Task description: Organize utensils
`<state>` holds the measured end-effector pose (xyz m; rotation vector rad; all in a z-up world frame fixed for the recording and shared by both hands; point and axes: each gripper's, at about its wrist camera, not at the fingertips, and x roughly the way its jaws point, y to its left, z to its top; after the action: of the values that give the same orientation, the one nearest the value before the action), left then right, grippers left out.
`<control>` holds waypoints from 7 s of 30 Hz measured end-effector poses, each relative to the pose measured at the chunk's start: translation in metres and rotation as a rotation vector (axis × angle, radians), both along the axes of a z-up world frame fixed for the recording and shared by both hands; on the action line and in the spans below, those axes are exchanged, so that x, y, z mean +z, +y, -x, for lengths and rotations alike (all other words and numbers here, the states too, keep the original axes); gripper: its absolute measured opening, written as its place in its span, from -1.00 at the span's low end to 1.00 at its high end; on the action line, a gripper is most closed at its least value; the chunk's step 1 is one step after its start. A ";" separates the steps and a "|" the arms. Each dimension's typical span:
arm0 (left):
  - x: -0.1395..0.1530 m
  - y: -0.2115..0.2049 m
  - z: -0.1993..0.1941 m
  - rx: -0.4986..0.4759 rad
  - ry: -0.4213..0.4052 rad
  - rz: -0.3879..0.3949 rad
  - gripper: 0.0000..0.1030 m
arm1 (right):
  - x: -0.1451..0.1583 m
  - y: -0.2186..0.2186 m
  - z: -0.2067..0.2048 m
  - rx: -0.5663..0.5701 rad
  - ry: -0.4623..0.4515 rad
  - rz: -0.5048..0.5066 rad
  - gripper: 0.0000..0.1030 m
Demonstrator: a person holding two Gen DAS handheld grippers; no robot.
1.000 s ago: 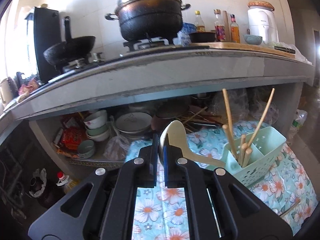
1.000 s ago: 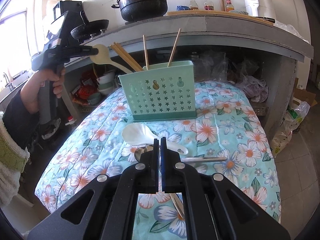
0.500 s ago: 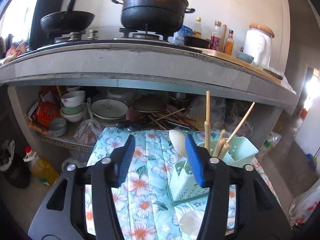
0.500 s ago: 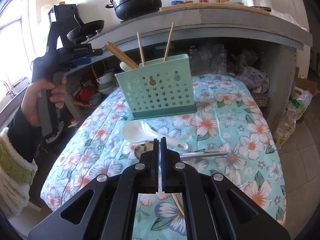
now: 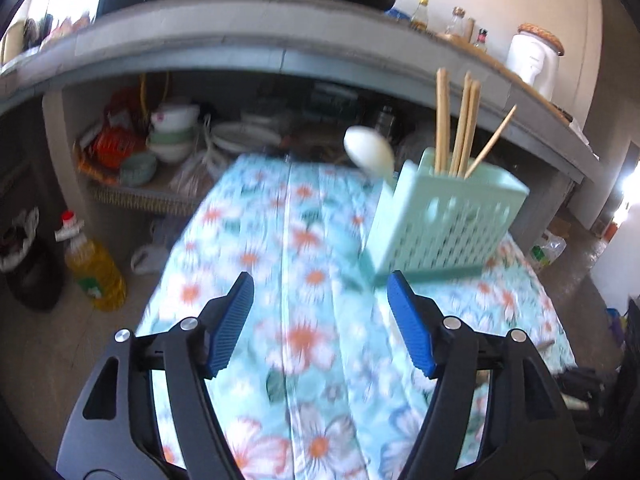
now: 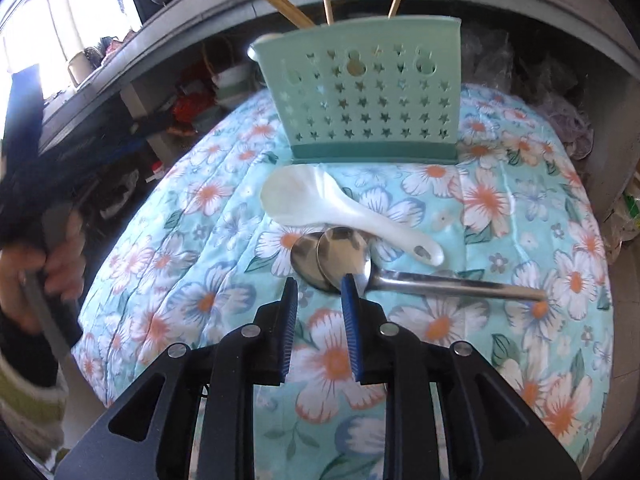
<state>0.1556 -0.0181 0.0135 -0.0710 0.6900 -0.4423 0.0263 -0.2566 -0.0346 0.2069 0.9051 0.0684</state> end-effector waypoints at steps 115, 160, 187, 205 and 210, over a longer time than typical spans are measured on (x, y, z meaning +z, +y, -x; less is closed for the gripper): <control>-0.030 -0.031 0.030 -0.104 0.103 -0.035 0.33 | -0.008 -0.059 0.060 -0.201 0.045 -0.008 0.17; -0.099 -0.116 0.011 -0.247 0.511 0.200 -0.80 | -0.044 -0.109 0.078 -0.292 -0.001 -0.351 0.17; 0.021 0.070 -0.003 0.073 0.150 0.298 -0.97 | -0.025 -0.082 0.064 -0.254 -0.002 -0.193 0.14; -0.020 0.114 -0.021 0.267 0.168 0.373 -0.97 | -0.005 0.085 -0.044 0.170 -0.081 0.329 -0.02; -0.025 0.121 -0.025 0.276 0.171 0.378 -0.97 | -0.029 0.113 -0.062 0.204 -0.071 0.582 -0.12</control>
<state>0.1803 0.1032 -0.0111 -0.5600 0.7449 -0.2979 0.0884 -0.1431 -0.0639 -0.4272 0.8384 -0.0011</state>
